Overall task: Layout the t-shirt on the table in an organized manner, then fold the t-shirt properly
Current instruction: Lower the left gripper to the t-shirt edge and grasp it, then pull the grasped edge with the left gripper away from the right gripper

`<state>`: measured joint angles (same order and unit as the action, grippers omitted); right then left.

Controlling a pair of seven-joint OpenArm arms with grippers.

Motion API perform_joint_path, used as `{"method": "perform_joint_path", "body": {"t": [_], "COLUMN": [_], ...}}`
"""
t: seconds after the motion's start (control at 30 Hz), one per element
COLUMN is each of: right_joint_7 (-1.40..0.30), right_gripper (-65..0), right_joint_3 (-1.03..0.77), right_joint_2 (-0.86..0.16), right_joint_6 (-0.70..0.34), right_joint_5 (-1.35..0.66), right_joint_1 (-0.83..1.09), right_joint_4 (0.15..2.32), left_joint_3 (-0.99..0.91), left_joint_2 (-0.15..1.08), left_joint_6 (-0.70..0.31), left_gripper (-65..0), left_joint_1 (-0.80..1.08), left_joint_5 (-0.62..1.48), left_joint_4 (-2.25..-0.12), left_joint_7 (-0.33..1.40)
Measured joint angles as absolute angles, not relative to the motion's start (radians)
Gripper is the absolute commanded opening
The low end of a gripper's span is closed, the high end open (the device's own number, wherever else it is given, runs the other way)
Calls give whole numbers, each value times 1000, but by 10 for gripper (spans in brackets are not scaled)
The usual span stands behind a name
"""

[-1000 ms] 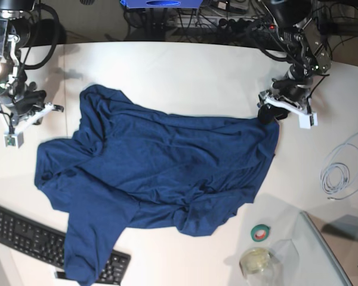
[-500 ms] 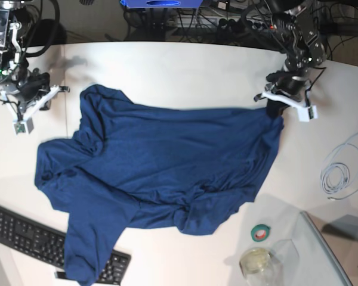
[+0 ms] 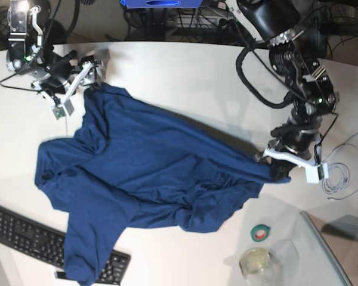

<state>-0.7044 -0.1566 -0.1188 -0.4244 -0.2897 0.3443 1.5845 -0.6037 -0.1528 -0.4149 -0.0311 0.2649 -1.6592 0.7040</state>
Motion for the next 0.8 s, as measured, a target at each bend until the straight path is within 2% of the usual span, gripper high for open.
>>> {"method": "perform_joint_path", "body": {"t": [0.2,0.4,0.53,0.67,0.73,0.8], "right_joint_7": [-700,-700,-696,-703,-701,-700], "right_gripper": [-252,-249,-248,-248,-248,-248], "right_joint_3": [-109,-108,-110,-109,-109,-109], "right_joint_2": [-126,-122,-111,-104,-106,-112], "right_joint_6": [-424,-425,-424,-424,-424,-424], "right_joint_5": [-288,-289,-287,-284,-284,-284], "right_joint_1": [355,338,336,341,337,336], "right_joint_4": [1594,1604,1612,1612,1612,1615], "left_joint_3": [-485,-402,-390,-391,-384,-382], "left_joint_2": [-158,-149,-158,-150,-144,-144], "left_joint_6": [-344,-268,-269,-261,-183,-160], "left_gripper": [-650,-650,-650,-650,-650,-650], "left_joint_1": [-149,-233,-278,-331,-357,-369], "left_joint_5": [270,270,272,419,446,443], "left_joint_4": [-1467,-1283,-1205,-1181,-1160,-1124], "left_joint_7": [709,525,505,489,480,478]}}
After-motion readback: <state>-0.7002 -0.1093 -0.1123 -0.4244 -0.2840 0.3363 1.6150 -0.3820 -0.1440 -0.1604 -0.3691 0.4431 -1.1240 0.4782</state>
